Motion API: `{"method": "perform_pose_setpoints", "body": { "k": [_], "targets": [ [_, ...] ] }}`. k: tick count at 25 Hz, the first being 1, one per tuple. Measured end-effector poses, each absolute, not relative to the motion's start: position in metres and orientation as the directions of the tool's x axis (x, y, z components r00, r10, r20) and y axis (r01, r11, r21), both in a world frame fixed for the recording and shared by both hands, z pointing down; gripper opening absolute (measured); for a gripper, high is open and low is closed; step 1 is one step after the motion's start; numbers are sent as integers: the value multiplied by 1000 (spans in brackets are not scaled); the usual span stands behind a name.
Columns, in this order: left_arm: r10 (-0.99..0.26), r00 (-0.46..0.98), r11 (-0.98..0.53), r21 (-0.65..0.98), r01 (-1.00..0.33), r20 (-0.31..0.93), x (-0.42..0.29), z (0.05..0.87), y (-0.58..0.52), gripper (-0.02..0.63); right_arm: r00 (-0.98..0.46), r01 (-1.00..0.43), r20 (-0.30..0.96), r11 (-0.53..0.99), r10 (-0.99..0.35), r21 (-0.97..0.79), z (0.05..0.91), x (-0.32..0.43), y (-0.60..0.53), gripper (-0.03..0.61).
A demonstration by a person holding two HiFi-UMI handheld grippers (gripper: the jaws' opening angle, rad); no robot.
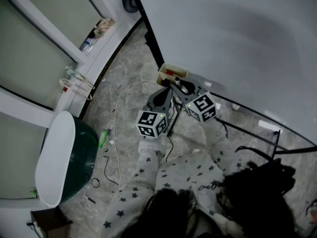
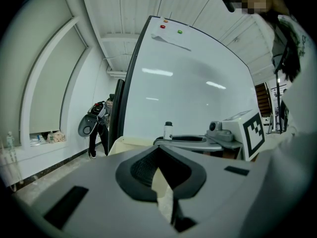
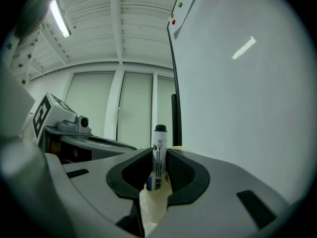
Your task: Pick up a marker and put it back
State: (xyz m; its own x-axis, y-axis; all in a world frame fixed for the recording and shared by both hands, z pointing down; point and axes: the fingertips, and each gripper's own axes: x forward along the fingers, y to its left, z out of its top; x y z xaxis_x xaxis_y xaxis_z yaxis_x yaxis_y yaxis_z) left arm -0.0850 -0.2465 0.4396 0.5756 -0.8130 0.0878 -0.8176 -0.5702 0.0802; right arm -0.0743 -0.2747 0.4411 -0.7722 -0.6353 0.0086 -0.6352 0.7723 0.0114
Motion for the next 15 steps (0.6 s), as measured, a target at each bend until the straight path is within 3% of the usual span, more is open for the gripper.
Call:
{"method": "perform_pose_setpoints", "body": {
  "k": [15],
  "targets": [
    [-814, 577, -571, 83, -817, 71, -88, 434, -244, 0, -789, -614, 10, 789, -614, 36, 432, -75, -269, 83]
  ]
}}
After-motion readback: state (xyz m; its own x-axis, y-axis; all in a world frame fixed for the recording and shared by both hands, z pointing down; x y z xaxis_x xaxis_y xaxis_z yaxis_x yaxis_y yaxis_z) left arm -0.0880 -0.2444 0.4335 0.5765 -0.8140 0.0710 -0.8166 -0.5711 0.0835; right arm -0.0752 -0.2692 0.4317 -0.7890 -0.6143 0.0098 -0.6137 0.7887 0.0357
